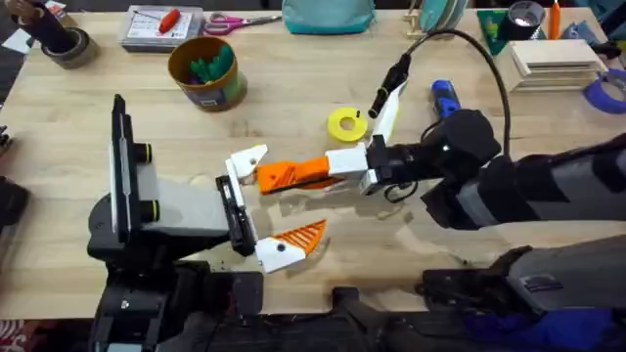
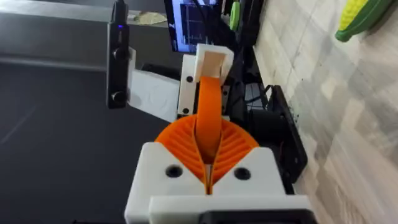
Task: Pick up the gripper from the table and insert it into the empty holder that is missing its gripper. Then pick up a screw, insert it into the mounting hole, and use the screwdriver to tighten it. Finally, clean up the table by picking up the vegetable and placing it into the bucket.
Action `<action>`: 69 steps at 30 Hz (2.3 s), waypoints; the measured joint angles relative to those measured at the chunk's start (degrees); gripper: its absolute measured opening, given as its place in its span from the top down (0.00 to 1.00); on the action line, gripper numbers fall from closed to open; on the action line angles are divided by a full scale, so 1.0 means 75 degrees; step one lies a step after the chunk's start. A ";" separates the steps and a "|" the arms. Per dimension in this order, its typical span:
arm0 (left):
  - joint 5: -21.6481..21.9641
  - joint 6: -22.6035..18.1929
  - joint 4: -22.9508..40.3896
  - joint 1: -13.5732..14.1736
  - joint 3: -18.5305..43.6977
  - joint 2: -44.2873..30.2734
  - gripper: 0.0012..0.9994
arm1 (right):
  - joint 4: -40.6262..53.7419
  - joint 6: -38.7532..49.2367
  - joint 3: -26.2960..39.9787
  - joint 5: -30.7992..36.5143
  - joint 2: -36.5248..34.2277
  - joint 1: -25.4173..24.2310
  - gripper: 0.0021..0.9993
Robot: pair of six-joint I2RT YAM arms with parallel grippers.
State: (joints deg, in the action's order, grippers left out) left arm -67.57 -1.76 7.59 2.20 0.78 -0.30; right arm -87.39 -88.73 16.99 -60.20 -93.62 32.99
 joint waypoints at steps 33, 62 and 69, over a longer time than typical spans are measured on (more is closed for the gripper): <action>0.0007 -0.0006 -0.0002 -0.0019 0.0000 -0.0002 0.01 | 0.0038 0.0054 0.0259 0.0319 -0.0251 0.0150 0.99; 0.0012 -0.0033 -0.0002 -0.0029 0.0000 0.0000 0.01 | 0.0347 0.0141 0.0946 0.0130 -0.0676 0.0236 0.99; 0.0009 -0.0023 0.0001 -0.0029 0.0000 0.0000 0.01 | 0.0283 0.0184 0.1198 -0.0035 -0.0987 0.0227 0.99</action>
State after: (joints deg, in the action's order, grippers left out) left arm -67.51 -1.93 7.60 1.98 0.78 -0.30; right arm -85.27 -87.35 25.98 -60.47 -101.02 34.70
